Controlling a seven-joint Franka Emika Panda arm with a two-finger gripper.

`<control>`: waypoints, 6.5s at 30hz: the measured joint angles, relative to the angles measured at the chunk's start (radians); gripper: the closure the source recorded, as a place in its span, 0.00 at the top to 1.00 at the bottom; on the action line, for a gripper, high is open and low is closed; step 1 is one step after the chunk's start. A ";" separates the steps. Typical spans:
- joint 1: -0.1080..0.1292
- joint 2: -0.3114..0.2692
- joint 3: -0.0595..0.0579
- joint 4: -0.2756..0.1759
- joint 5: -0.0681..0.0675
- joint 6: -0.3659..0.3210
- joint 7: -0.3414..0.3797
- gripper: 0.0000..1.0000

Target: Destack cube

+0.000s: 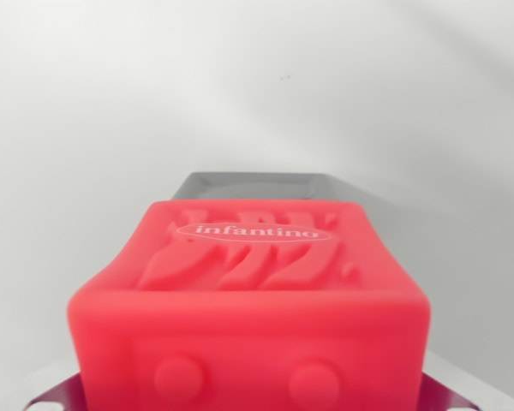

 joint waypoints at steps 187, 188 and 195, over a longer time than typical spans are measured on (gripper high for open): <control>-0.002 -0.124 0.025 -0.516 -0.001 0.387 0.671 0.00; -0.003 -0.120 0.026 -0.515 -0.001 0.391 0.671 0.00; -0.005 -0.099 0.028 -0.508 -0.001 0.406 0.671 0.00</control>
